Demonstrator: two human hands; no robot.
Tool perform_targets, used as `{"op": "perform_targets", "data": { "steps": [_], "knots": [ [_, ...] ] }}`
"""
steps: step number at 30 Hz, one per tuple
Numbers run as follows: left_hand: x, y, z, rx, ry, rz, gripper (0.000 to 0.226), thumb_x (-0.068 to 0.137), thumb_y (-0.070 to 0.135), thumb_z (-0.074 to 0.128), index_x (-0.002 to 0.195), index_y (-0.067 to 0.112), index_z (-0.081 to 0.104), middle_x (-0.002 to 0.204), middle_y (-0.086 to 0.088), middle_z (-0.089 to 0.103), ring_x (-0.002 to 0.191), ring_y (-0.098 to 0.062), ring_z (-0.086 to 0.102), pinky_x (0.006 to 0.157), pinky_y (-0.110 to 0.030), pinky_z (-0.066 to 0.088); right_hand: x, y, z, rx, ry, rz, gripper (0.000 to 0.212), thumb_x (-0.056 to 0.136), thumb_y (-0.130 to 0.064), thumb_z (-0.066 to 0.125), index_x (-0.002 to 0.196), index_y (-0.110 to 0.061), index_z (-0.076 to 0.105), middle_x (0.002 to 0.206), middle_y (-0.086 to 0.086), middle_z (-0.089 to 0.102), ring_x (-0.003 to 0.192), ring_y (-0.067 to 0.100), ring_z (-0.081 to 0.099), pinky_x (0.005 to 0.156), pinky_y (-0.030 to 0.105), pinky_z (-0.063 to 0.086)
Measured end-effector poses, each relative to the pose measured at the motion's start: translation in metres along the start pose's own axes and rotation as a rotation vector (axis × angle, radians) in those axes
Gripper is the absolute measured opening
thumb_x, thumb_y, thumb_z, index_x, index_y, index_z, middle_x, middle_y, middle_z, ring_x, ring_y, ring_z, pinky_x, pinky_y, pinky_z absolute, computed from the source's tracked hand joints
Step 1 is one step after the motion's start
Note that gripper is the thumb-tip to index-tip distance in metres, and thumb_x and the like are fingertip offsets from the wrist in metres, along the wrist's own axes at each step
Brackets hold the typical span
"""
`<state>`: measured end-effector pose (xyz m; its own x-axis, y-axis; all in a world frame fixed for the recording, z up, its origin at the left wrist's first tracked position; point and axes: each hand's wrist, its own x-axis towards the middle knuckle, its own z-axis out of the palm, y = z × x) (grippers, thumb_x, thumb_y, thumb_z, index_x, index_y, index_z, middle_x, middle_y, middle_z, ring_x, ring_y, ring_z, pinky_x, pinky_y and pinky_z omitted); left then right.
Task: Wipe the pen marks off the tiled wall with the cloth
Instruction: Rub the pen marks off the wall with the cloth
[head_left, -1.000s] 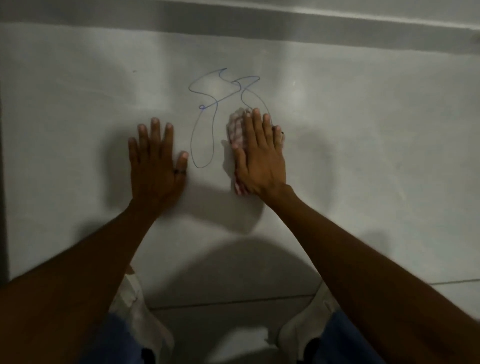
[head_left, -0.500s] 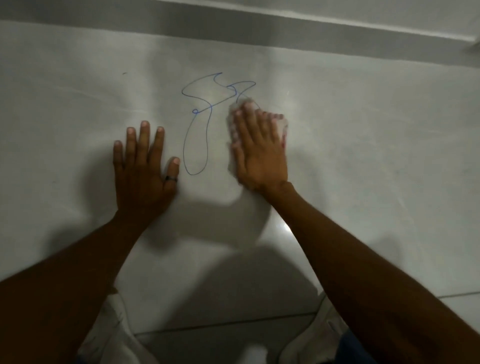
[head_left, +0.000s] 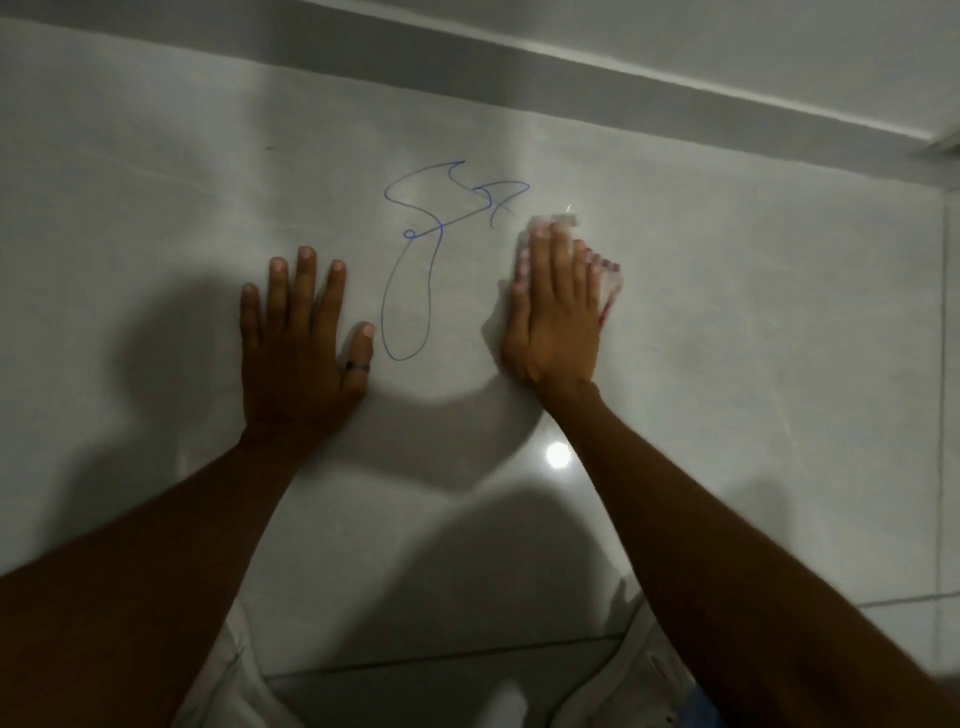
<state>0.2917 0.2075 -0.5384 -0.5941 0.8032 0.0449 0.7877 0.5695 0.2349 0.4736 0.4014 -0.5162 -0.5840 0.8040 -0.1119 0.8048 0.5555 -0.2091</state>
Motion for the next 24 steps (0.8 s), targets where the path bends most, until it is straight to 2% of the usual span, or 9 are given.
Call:
{"op": "perform_targets", "data": {
  "steps": [2, 6, 8, 11, 13, 15, 19, 23, 24],
  "knots": [
    [0.0, 0.001, 0.001, -0.005, 0.008, 0.001, 0.071, 0.108, 0.05, 0.039, 0.172, 0.02, 0.029, 0.18, -0.014, 0.023, 0.167, -0.039, 0.019, 0.136, -0.057, 0.01, 0.003, -0.009, 0.0, -0.028, -0.01, 0.051, 0.069, 0.11, -0.045, 0.022, 0.172, -0.014, 0.013, 0.182, 0.011, 0.01, 0.169, 0.032, 0.009, 0.138, 0.054, 0.006],
    [0.001, -0.001, 0.0, -0.019, 0.011, 0.007, 0.072, 0.108, 0.05, 0.041, 0.171, 0.018, 0.03, 0.18, -0.015, 0.023, 0.167, -0.041, 0.019, 0.135, -0.058, 0.011, 0.009, 0.013, -0.009, -0.097, -0.179, -0.557, 0.066, 0.111, -0.041, 0.025, 0.171, -0.014, 0.02, 0.181, 0.01, 0.016, 0.169, 0.029, 0.015, 0.137, 0.055, 0.012],
    [0.001, 0.001, -0.003, -0.026, 0.011, 0.004, 0.071, 0.108, 0.049, 0.042, 0.171, 0.017, 0.031, 0.18, -0.016, 0.024, 0.167, -0.041, 0.02, 0.135, -0.059, 0.012, 0.034, 0.025, -0.017, -0.082, -0.123, -0.447, 0.063, 0.111, -0.035, 0.026, 0.171, -0.013, 0.021, 0.18, 0.011, 0.017, 0.169, 0.027, 0.012, 0.137, 0.054, 0.01],
    [0.002, 0.002, -0.002, -0.019, 0.011, -0.003, 0.072, 0.108, 0.05, 0.042, 0.171, 0.017, 0.032, 0.18, -0.015, 0.024, 0.167, -0.04, 0.02, 0.136, -0.059, 0.013, 0.069, 0.006, -0.018, -0.045, -0.025, 0.032, 0.064, 0.114, -0.037, 0.022, 0.172, -0.014, 0.009, 0.182, 0.011, 0.005, 0.17, 0.03, 0.002, 0.138, 0.053, 0.003],
    [0.002, 0.002, -0.001, -0.007, 0.007, 0.001, 0.072, 0.109, 0.053, 0.04, 0.171, 0.017, 0.031, 0.18, -0.015, 0.024, 0.167, -0.04, 0.02, 0.136, -0.059, 0.012, 0.083, -0.015, -0.015, 0.003, 0.008, 0.166, 0.068, 0.112, -0.043, 0.018, 0.172, -0.013, 0.005, 0.182, 0.013, 0.002, 0.169, 0.033, 0.0, 0.138, 0.053, -0.001],
    [0.002, 0.001, 0.0, 0.0, 0.005, 0.011, 0.073, 0.11, 0.054, 0.037, 0.171, 0.017, 0.029, 0.18, -0.016, 0.024, 0.166, -0.041, 0.02, 0.135, -0.06, 0.012, 0.089, -0.032, -0.014, 0.031, -0.022, 0.094, 0.07, 0.111, -0.046, 0.016, 0.172, -0.012, 0.006, 0.181, 0.014, 0.003, 0.169, 0.035, 0.002, 0.138, 0.053, -0.001],
    [0.002, 0.0, -0.002, 0.005, 0.003, 0.006, 0.073, 0.11, 0.055, 0.037, 0.171, 0.017, 0.029, 0.179, -0.016, 0.024, 0.166, -0.042, 0.021, 0.135, -0.06, 0.012, 0.09, -0.02, -0.018, -0.043, -0.177, -0.437, 0.068, 0.111, -0.043, 0.022, 0.172, -0.015, 0.013, 0.181, 0.013, 0.009, 0.169, 0.034, 0.007, 0.138, 0.054, 0.004],
    [0.002, 0.002, -0.003, -0.015, 0.018, -0.003, 0.072, 0.109, 0.053, 0.042, 0.171, 0.017, 0.032, 0.179, -0.016, 0.026, 0.166, -0.042, 0.022, 0.135, -0.06, 0.014, 0.083, -0.026, -0.017, -0.024, -0.039, -0.062, 0.065, 0.113, -0.039, 0.024, 0.172, -0.014, 0.012, 0.181, 0.013, 0.01, 0.169, 0.034, 0.006, 0.139, 0.05, 0.0],
    [0.002, 0.002, -0.003, -0.013, 0.019, -0.004, 0.072, 0.109, 0.052, 0.043, 0.171, 0.017, 0.033, 0.179, -0.016, 0.027, 0.166, -0.042, 0.022, 0.135, -0.061, 0.014, 0.079, -0.032, -0.015, -0.023, -0.055, -0.092, 0.066, 0.112, -0.041, 0.024, 0.172, -0.014, 0.012, 0.181, 0.013, 0.01, 0.169, 0.036, 0.006, 0.138, 0.052, -0.001]
  ]
}}
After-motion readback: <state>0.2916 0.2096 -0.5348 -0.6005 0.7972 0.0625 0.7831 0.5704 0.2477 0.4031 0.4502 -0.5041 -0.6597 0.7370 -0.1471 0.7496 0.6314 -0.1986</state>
